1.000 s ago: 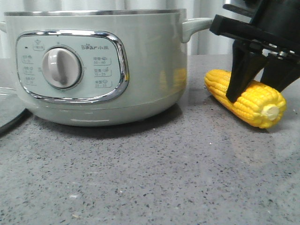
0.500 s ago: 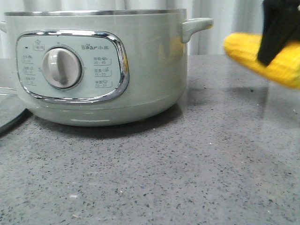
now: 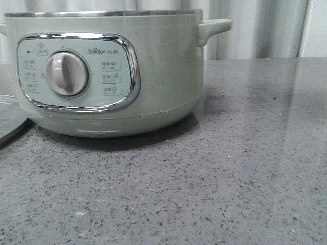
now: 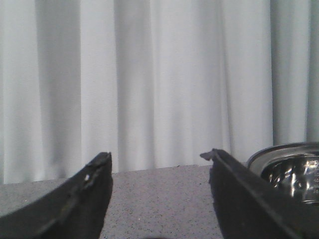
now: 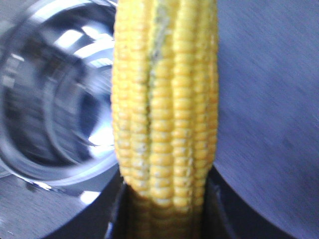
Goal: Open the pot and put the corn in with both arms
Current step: 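Lift the corn cob with the right gripper over the open pot, then lower the corn into the pot and open the right gripper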
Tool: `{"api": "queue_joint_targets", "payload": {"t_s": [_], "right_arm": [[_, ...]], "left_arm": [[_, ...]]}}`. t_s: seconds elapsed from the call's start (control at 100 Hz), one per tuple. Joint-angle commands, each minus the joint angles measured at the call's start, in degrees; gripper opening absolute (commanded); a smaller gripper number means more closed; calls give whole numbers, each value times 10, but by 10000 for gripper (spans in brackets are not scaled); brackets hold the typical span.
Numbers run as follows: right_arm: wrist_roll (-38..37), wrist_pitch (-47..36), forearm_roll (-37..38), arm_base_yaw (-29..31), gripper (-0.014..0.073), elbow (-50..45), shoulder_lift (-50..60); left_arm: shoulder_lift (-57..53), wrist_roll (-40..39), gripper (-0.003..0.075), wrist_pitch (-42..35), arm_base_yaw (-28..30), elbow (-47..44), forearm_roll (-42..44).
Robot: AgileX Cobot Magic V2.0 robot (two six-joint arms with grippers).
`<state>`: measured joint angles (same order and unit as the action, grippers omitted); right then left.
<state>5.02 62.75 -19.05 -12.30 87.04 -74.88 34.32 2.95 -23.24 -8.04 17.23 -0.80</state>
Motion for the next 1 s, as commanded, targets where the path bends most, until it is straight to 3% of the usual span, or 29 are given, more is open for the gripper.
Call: {"api": "queue_joint_targets", "payload": {"t_s": [0.0,0.18,0.44,0.65,0.75,0.92,0.99], "right_arm": [[10,-98,-33,-33,58,23,-1],[10,-178,-51,-88,58,23,-41],[17,-182,-112,-102,58,23,-111],[27,-177,-111,-105,66,23,-142],[28,-184,-113,-105,130,23,-145],[34,-193,-113,-105,325,23,-145],[34,-193,-113,-105,359,23,-145]], "left_arm": [[0,-2,387,-38,-1,21,0],[0,-2,387,-38,-1,21,0],[0,-2,387,-39,-1,21,0],[0,-2,387,-39,-1,21,0],[0,-2,387,-39,-1,21,0],[0,-2,387,-39,-1,21,0],[0,-2,387,-39,-1,21,0]]}}
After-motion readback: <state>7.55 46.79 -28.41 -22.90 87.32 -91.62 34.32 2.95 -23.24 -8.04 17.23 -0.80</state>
